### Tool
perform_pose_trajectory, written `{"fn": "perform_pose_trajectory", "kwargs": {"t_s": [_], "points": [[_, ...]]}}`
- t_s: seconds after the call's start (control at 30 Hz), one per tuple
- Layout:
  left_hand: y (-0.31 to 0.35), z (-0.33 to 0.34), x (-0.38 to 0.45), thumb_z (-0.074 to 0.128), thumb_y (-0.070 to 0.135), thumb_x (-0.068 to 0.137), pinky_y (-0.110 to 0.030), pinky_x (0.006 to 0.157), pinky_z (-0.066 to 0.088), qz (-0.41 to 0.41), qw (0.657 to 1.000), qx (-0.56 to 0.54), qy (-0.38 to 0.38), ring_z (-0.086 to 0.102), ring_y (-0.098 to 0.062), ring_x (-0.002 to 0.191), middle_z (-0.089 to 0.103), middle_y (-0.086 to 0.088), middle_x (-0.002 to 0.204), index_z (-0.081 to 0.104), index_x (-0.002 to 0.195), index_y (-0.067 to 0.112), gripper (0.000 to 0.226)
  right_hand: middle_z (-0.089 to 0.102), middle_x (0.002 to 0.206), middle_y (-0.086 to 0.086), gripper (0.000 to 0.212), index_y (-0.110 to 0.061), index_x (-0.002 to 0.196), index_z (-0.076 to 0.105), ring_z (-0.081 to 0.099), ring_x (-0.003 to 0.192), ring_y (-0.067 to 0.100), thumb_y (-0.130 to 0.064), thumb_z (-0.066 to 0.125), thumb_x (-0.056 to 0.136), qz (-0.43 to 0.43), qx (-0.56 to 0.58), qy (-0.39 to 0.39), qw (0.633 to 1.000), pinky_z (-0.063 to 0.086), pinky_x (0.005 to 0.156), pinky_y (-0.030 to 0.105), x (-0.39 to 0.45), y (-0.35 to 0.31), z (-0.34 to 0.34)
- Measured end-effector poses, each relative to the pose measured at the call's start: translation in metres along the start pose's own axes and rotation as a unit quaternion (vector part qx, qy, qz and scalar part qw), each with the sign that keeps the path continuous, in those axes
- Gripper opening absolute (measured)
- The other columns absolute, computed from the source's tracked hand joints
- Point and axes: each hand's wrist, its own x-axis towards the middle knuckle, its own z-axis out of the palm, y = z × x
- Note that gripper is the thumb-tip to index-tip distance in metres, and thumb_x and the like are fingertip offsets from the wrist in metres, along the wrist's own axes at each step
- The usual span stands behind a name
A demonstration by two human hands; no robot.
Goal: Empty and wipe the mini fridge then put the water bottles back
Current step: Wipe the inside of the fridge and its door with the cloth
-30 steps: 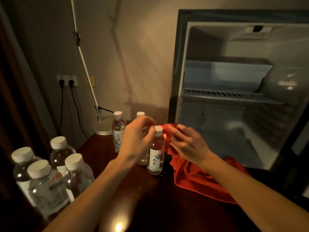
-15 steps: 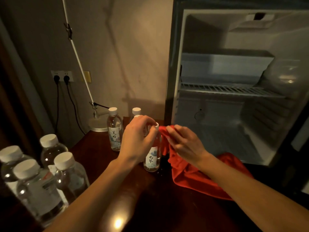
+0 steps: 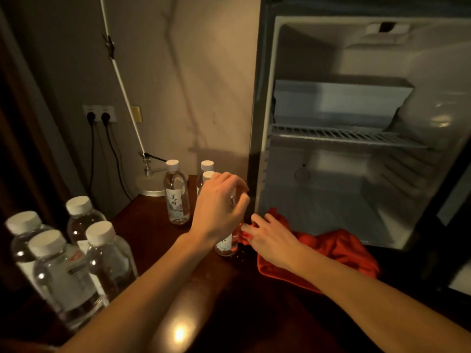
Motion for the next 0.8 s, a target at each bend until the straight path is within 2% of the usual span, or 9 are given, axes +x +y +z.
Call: {"fn": "perform_pose_trajectory", "kwargs": {"t_s": [0.1, 0.2, 0.27, 0.33, 0.4, 0.5, 0.57, 0.7, 0.8], "points": [[0.0, -0.001, -0.003, 0.049, 0.036, 0.085, -0.03, 0.084, 0.041, 0.031, 0.998, 0.041, -0.023, 0.048, -0.01, 0.091, 0.06, 0.009, 0.092, 0.062, 0.088, 0.024, 0.018, 0.051, 0.133, -0.005, 0.023, -0.022, 0.102, 0.075, 0.039, 0.11, 0.026, -0.02, 0.07, 0.079, 0.004, -0.007, 0.015, 1.0, 0.045, 0.082, 0.043, -0.007, 0.002, 0.001], [0.0, -0.003, -0.003, 0.051, 0.035, 0.083, -0.03, 0.083, 0.04, 0.033, 0.998, 0.045, -0.013, 0.045, -0.007, 0.09, 0.059, 0.01, 0.091, 0.061, 0.086, 0.025, 0.014, 0.052, 0.133, -0.004, 0.033, -0.018, 0.111, 0.072, 0.043, 0.106, 0.026, -0.019, 0.072, 0.078, -0.002, -0.035, 0.049, 0.998, 0.047, 0.077, 0.042, -0.012, 0.008, 0.007], [0.001, -0.005, -0.001, 0.051, 0.033, 0.082, -0.033, 0.082, 0.041, 0.027, 0.999, 0.041, -0.002, 0.049, -0.011, 0.09, 0.059, 0.01, 0.089, 0.06, 0.084, 0.024, 0.014, 0.053, 0.134, -0.001, 0.046, -0.015, 0.122, 0.065, 0.046, 0.107, 0.027, -0.016, 0.075, 0.076, 0.022, -0.043, 0.106, 0.993, 0.05, 0.077, 0.045, -0.009, 0.023, 0.0], [0.002, -0.007, 0.004, 0.05, 0.034, 0.081, -0.035, 0.081, 0.042, 0.025, 0.999, 0.041, 0.004, 0.052, -0.015, 0.09, 0.06, 0.008, 0.089, 0.061, 0.083, 0.023, 0.015, 0.057, 0.131, 0.002, 0.041, -0.013, 0.125, 0.061, 0.048, 0.108, 0.029, -0.013, 0.063, 0.083, 0.047, -0.056, 0.186, 0.98, 0.05, 0.075, 0.045, -0.001, 0.043, -0.015], [0.003, -0.011, 0.01, 0.051, 0.034, 0.081, -0.036, 0.08, 0.043, 0.023, 0.999, 0.042, 0.016, 0.053, -0.016, 0.091, 0.06, 0.007, 0.09, 0.062, 0.085, 0.022, 0.017, 0.06, 0.13, 0.004, 0.036, -0.017, 0.119, 0.066, 0.048, 0.108, 0.03, -0.018, 0.048, 0.088, 0.064, -0.067, 0.233, 0.968, 0.049, 0.072, 0.043, 0.01, 0.065, -0.038], [0.004, -0.017, 0.018, 0.052, 0.033, 0.081, -0.035, 0.08, 0.041, 0.021, 0.998, 0.052, 0.032, 0.049, -0.014, 0.088, 0.058, 0.009, 0.089, 0.062, 0.084, 0.023, 0.015, 0.061, 0.131, 0.007, 0.026, -0.016, 0.091, 0.074, 0.045, 0.109, 0.032, -0.021, 0.049, 0.086, 0.087, -0.087, 0.255, 0.959, 0.046, 0.073, 0.042, 0.027, 0.093, -0.075], [0.006, -0.019, 0.023, 0.051, 0.033, 0.08, -0.036, 0.079, 0.042, 0.017, 0.997, 0.062, 0.033, 0.05, -0.014, 0.088, 0.059, 0.01, 0.089, 0.061, 0.083, 0.024, 0.014, 0.058, 0.133, 0.01, 0.029, -0.013, 0.086, 0.073, 0.042, 0.111, 0.033, -0.021, 0.045, 0.086, 0.113, -0.095, 0.268, 0.952, 0.046, 0.078, 0.044, 0.038, 0.11, -0.099], [0.012, -0.022, 0.033, 0.048, 0.038, 0.078, -0.035, 0.078, 0.044, 0.019, 0.996, 0.091, 0.01, 0.053, -0.016, 0.09, 0.059, 0.008, 0.088, 0.062, 0.084, 0.024, 0.021, 0.049, 0.14, 0.012, 0.033, -0.013, 0.121, 0.065, 0.039, 0.114, 0.036, -0.017, 0.047, 0.094, 0.196, -0.074, 0.324, 0.923, 0.043, 0.083, 0.05, 0.066, 0.142, -0.153], [0.017, -0.024, 0.041, 0.047, 0.04, 0.079, -0.032, 0.08, 0.043, 0.027, 0.995, 0.095, -0.001, 0.051, -0.013, 0.093, 0.058, 0.01, 0.091, 0.06, 0.086, 0.026, 0.021, 0.046, 0.141, 0.009, 0.038, -0.015, 0.127, 0.062, 0.039, 0.111, 0.035, -0.019, 0.042, 0.095, 0.239, -0.09, 0.346, 0.903, 0.04, 0.079, 0.046, 0.083, 0.145, -0.171]]}}
